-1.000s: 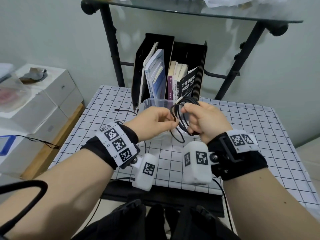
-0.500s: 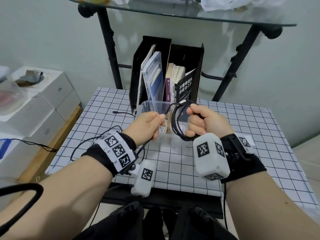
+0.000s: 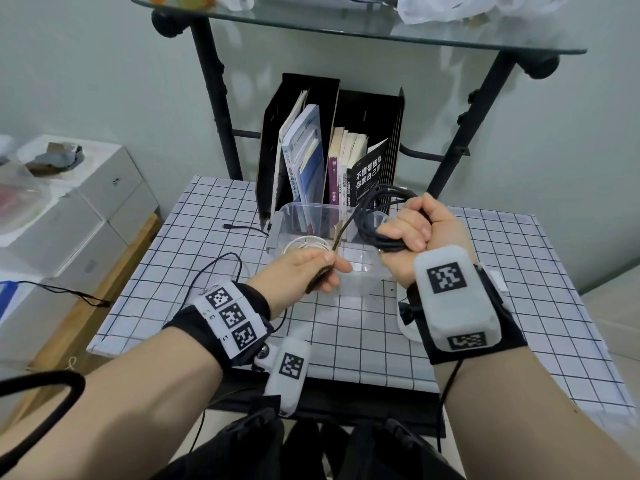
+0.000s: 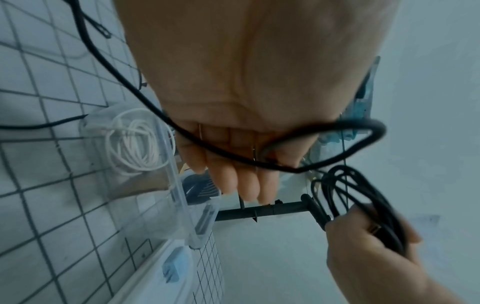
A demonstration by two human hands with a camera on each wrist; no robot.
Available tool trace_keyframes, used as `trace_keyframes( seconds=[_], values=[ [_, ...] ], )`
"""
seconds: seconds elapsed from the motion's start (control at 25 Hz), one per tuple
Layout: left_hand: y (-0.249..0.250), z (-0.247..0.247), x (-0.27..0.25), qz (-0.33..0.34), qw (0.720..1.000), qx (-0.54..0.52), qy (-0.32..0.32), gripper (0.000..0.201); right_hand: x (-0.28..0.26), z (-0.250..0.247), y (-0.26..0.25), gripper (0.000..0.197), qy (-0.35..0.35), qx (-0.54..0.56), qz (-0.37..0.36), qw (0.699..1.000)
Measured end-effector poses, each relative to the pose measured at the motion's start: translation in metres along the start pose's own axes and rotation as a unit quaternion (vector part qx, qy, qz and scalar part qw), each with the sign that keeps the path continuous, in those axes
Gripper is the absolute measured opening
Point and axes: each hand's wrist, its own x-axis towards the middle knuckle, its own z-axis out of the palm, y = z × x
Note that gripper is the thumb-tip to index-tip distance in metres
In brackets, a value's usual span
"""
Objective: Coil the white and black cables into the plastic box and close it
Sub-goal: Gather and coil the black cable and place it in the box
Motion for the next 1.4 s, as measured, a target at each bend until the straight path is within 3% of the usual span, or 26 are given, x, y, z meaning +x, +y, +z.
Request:
trace_keyframes(
  seconds=[0.24,0.36,0.48,0.64,0.96,1.08,1.4],
  values=[
    [0.003,0.000,-0.003,-0.067,0.977,-0.203,0.001,0.035,0.007,-0.007,-0.007,0.036,0.080,0.038,-0.108,0.990],
    [0.003,-0.003,-0.007,-0.043,0.983,-0.180,-0.003,0.040,0.007,-0.010,-0.005,0.032,0.106,0.052,-0.126,0.985],
    [0.000,-0.002,-0.009,0.002,0.993,-0.112,0.039,0.011,0.007,-0.012,-0.002,0.029,0.111,0.049,-0.124,0.985],
    [0.005,-0.004,-0.008,0.020,0.987,-0.128,0.096,0.016,0.011,-0.012,0.008,0.027,0.121,-0.029,-0.098,0.987],
    [0.018,-0.005,-0.007,0.036,0.991,-0.104,0.079,0.017,0.010,-0.019,0.026,0.026,0.083,-0.171,-0.009,0.982],
    [0.023,-0.003,-0.006,0.039,0.992,-0.081,0.084,0.020,0.008,-0.020,0.032,0.026,0.080,-0.229,0.036,0.969],
    [0.031,-0.005,0.003,0.039,0.988,-0.067,0.134,0.020,0.006,-0.024,0.037,0.030,0.046,-0.348,0.074,0.934]
  ],
)
